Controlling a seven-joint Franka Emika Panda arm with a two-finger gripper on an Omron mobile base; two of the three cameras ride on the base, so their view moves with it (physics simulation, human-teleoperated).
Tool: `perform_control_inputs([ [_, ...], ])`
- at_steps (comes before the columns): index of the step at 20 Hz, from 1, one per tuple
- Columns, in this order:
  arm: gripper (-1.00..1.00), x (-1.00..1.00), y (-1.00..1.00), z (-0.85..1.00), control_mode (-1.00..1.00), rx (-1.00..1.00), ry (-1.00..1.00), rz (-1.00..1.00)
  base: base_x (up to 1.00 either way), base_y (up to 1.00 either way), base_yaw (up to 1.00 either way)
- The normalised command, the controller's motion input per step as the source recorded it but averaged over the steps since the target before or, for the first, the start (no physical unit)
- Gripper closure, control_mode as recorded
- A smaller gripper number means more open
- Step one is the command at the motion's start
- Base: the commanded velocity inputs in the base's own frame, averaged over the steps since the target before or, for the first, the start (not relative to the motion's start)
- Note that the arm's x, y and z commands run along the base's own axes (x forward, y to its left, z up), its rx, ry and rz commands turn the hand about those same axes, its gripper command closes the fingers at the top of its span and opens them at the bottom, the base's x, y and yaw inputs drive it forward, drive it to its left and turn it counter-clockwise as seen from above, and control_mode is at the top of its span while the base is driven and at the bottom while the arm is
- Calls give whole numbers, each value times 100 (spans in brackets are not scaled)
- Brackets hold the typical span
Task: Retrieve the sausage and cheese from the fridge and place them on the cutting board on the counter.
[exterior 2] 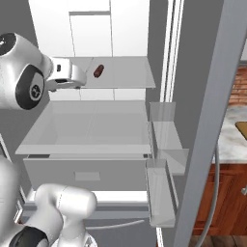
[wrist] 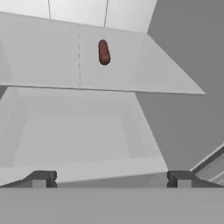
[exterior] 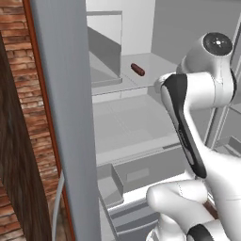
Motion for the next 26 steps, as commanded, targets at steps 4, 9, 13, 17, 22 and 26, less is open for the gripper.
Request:
perform_control_inputs([
  [4, -100, 76, 0, 0, -100, 3, 0, 0, 0, 0, 0],
  [9, -100, 76, 0, 0, -100, 9, 0, 0, 0, 0, 0],
  [13, -100, 76, 0, 0, -100, 16, 0, 0, 0, 0, 0],
  [17, -100, 68, 12, 0, -100, 12, 0, -4, 0, 0, 0],
  [22, -100, 78, 23, -16, -100, 1, 3, -6, 0, 0, 0],
  [26, -100, 84, 4, -15, -100, 2, 9, -4, 0, 0, 0],
])
